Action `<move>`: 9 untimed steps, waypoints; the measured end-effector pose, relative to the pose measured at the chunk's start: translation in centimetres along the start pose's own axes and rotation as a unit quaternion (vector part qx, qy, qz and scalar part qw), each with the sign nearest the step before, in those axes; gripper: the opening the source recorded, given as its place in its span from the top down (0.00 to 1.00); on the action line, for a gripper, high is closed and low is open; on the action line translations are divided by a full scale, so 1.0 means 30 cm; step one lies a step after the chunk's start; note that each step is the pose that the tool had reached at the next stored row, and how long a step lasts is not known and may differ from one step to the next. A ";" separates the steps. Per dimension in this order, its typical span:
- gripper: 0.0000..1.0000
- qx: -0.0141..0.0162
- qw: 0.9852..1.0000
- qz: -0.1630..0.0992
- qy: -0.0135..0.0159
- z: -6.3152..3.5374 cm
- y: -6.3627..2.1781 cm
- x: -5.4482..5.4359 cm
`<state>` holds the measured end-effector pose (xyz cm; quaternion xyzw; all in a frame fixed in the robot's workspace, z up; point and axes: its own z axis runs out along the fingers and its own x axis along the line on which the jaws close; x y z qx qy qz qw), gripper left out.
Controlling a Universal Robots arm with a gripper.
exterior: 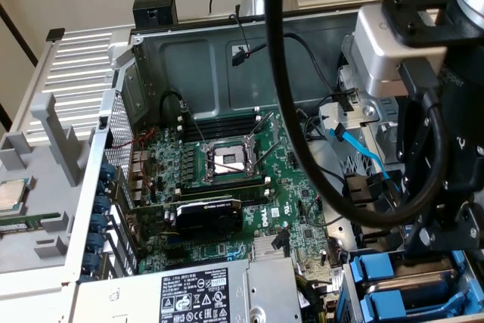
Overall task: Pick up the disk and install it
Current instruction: 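Insert the second disk wire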
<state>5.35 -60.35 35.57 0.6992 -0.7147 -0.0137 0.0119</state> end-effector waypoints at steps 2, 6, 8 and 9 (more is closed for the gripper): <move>0.69 0.001 1.000 0.000 0.000 -0.001 0.000 0.000; 0.69 0.002 1.000 0.000 -0.001 -0.002 0.000 0.000; 0.71 0.002 1.000 0.000 -0.001 -0.002 0.000 0.000; 0.71 0.002 1.000 0.000 -0.001 -0.002 0.000 0.000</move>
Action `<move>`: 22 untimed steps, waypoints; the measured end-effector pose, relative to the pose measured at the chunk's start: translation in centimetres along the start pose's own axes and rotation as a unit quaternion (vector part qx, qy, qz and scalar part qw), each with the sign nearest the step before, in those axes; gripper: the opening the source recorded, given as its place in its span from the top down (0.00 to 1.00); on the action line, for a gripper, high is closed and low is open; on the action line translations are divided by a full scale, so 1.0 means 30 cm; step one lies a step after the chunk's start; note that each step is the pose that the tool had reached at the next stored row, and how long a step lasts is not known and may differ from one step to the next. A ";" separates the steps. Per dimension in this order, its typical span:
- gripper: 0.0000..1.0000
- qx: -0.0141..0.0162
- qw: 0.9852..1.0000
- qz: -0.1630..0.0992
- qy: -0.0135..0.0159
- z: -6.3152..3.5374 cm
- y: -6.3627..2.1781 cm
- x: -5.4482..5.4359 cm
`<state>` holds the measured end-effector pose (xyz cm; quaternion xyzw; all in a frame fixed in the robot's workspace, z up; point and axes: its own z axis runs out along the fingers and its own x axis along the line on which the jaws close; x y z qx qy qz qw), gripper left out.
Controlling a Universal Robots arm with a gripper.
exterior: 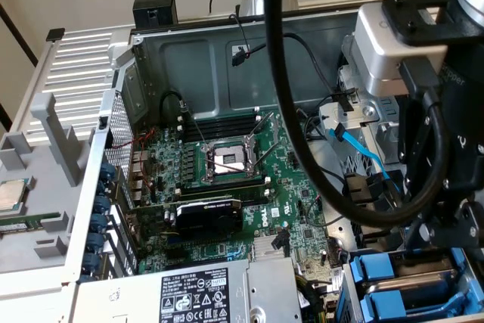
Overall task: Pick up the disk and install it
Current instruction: 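Insert the second disk wire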
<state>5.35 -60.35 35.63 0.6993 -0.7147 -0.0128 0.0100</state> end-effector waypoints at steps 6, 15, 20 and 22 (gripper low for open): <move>0.89 0.000 1.000 -0.015 0.000 0.000 0.000 0.000; 0.89 0.000 0.995 -0.097 0.002 0.000 0.000 0.000; 0.89 -0.001 0.990 -0.142 0.002 0.000 0.000 0.000; 0.89 -0.001 0.987 -0.160 0.002 0.000 0.000 0.000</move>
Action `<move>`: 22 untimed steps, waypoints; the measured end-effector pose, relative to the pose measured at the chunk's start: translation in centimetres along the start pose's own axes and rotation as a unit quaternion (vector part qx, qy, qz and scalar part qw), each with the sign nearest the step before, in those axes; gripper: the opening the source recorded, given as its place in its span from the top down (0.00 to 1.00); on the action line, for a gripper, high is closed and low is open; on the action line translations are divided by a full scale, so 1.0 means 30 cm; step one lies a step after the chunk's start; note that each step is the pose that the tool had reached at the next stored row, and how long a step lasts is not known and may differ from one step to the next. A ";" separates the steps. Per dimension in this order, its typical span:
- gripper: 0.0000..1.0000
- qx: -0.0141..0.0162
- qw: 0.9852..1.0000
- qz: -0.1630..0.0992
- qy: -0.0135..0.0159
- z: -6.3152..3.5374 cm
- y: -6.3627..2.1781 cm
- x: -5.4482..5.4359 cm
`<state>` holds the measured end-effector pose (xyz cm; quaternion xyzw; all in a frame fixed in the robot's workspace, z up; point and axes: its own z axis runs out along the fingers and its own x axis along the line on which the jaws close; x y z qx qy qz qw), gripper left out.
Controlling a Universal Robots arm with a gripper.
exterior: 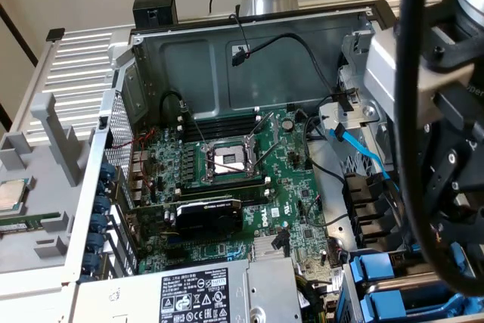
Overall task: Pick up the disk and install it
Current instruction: 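Insert the second disk wire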
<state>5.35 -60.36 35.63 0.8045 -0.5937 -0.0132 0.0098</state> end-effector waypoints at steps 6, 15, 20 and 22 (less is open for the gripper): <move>0.89 0.000 0.999 -0.053 0.001 0.000 0.000 0.000; 0.89 0.001 0.992 -0.128 -0.001 -0.001 0.000 0.000; 0.89 0.001 0.985 -0.171 0.000 -0.001 0.000 0.000; 0.89 0.001 0.982 -0.187 0.000 -0.002 0.000 0.000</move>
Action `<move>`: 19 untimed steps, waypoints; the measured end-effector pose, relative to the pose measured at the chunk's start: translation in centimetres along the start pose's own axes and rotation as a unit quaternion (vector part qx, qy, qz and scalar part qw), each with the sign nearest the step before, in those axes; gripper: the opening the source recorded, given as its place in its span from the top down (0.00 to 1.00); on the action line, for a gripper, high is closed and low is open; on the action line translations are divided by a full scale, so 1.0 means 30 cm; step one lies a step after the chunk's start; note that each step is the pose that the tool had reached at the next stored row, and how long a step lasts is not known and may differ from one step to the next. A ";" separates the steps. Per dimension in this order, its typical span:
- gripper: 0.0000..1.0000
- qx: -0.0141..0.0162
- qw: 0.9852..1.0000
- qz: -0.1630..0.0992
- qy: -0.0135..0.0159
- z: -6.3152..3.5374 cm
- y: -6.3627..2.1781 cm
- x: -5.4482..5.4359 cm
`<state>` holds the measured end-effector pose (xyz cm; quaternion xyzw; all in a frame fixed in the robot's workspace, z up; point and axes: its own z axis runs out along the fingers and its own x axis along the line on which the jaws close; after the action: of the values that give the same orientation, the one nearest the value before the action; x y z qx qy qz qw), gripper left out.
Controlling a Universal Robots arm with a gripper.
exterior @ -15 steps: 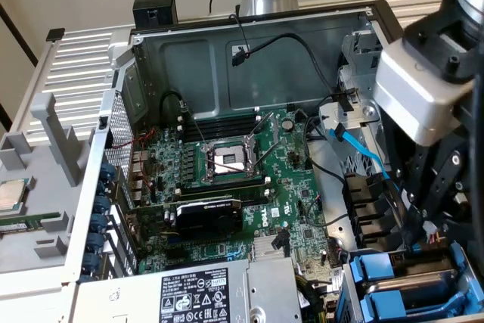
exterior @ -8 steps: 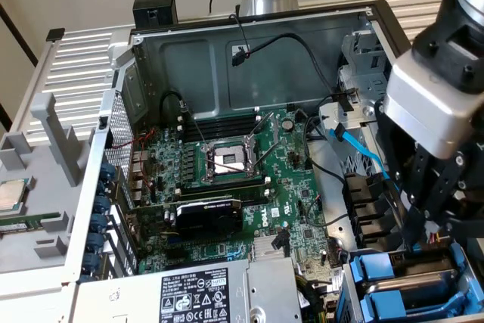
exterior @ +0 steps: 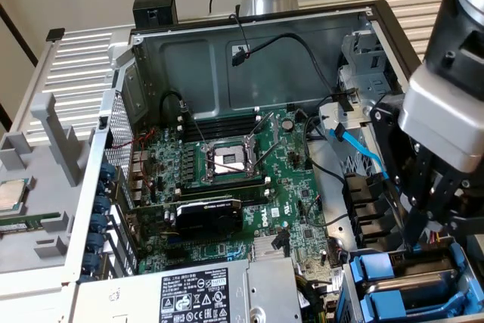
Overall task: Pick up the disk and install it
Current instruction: 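Insert the second disk wire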
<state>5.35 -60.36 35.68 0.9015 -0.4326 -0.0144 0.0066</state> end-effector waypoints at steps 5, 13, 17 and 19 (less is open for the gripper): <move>0.89 -0.001 0.999 -0.043 0.001 0.000 0.000 0.000; 0.89 -0.001 0.994 -0.113 0.001 -0.010 -0.005 0.004; 0.89 -0.001 0.990 -0.138 0.001 -0.012 -0.005 0.004; 0.89 -0.002 0.989 -0.148 0.002 -0.013 -0.007 0.004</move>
<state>5.58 -60.32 36.07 0.9554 -0.2948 -0.0145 0.0066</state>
